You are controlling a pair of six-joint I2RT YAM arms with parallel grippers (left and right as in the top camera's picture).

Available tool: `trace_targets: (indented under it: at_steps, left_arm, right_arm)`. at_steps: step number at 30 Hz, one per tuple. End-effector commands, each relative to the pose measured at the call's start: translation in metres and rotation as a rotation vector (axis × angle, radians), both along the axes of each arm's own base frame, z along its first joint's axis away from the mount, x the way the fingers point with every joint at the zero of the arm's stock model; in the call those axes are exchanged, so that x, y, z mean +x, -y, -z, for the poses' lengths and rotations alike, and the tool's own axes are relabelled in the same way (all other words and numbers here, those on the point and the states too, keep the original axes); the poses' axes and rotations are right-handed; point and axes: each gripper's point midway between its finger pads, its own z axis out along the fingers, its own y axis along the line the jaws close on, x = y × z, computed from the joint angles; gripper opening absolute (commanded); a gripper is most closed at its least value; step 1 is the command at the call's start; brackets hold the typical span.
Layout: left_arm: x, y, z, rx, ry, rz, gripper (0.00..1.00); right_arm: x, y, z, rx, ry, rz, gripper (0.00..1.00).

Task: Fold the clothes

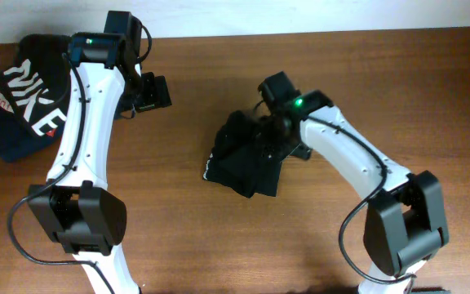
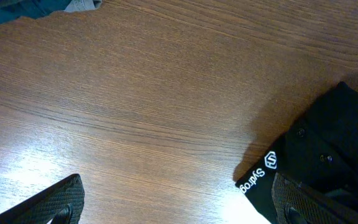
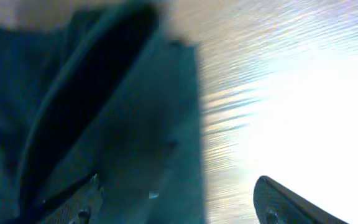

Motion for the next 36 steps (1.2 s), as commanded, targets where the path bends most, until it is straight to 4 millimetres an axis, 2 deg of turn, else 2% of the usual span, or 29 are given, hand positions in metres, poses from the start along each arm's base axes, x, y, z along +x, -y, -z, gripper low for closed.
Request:
trace_targets:
  at_steps: [1,4,7,9,10,12,16,20,26,33,36]
  left_arm:
    - [0.000,0.003,0.004,-0.011,-0.012,-0.009,0.96]
    - [0.001,0.003,0.004,-0.012,-0.008,-0.008,0.96]
    - [0.001,0.003,0.004,-0.011,-0.008,-0.009,0.96]
    - [0.001,0.003,0.004,-0.011,-0.007,-0.009,0.96]
    - [0.001,0.003,0.004,-0.012,-0.008,-0.009,0.96]
    - [0.000,0.003,0.004,-0.012,-0.008,-0.009,0.96]
    - [0.000,0.003,0.004,-0.012,-0.009,-0.009,0.96]
    - [0.000,0.003,0.004,-0.012,-0.008,-0.009,0.96]
    - [0.000,0.003,0.004,-0.011,-0.009,-0.008,0.96]
    - [0.000,0.003,0.004,-0.011,-0.009,-0.008,0.96]
    - [0.000,0.003,0.004,-0.012,-0.009,-0.009,0.96]
  right_arm:
    - [0.017,0.031,-0.028,-0.110,0.056,0.069,0.82]
    - [0.019,0.028,-0.042,-0.100,0.066,0.066,0.82]
    - [0.023,0.008,-0.053,-0.034,0.086,0.037,0.83]
    - [0.029,-0.023,-0.059,0.091,0.109,-0.046,0.83]
    - [0.033,-0.050,-0.064,0.204,0.128,-0.105,0.83]
    - [0.035,-0.064,-0.065,0.249,0.140,-0.124,0.83]
    - [0.035,-0.059,-0.052,0.174,0.136,-0.048,0.83]
    - [0.032,-0.067,-0.037,0.166,0.099,-0.059,0.83]
    - [0.016,-0.076,-0.011,0.132,0.012,-0.068,0.82]
    - [0.005,-0.066,-0.006,0.078,-0.035,-0.060,0.82]
    - [-0.001,-0.056,-0.003,0.025,-0.057,-0.057,0.69]
